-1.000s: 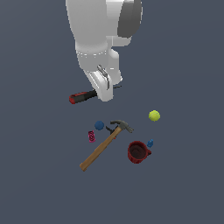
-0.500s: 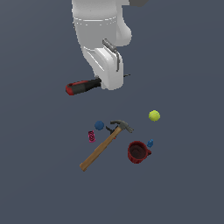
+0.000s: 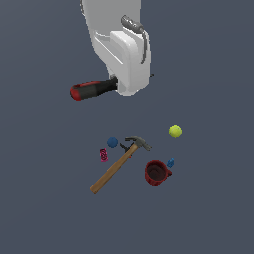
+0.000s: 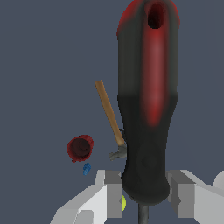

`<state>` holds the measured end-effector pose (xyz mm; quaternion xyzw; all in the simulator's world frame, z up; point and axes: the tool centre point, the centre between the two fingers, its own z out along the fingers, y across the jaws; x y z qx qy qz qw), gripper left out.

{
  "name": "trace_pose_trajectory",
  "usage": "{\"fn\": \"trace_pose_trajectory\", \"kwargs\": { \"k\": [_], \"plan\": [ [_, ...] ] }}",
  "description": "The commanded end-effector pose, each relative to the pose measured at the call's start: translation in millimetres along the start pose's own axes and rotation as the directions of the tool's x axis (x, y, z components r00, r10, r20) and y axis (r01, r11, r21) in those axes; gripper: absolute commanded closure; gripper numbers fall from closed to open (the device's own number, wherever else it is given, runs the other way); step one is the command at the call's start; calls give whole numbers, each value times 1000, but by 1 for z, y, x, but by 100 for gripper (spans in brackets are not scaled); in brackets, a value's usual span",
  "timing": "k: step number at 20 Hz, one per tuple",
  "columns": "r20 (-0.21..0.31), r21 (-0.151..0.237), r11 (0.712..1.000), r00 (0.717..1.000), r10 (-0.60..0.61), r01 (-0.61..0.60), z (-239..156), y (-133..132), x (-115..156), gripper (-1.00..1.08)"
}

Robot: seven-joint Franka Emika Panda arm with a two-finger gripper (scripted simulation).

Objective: Pick up a designated object from a clutter of objects.

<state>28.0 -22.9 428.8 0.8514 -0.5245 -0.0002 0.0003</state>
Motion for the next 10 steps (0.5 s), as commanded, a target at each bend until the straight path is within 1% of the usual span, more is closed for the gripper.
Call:
{"fn": "trace_pose_trajectory", "kwargs": {
  "k": [1,10],
  "plan": [
    [0,0,1000,1000,0,0,-6,-3,0,108],
    [0,0,1000,1000,0,0,-10,-6,1,108]
  ]
}}
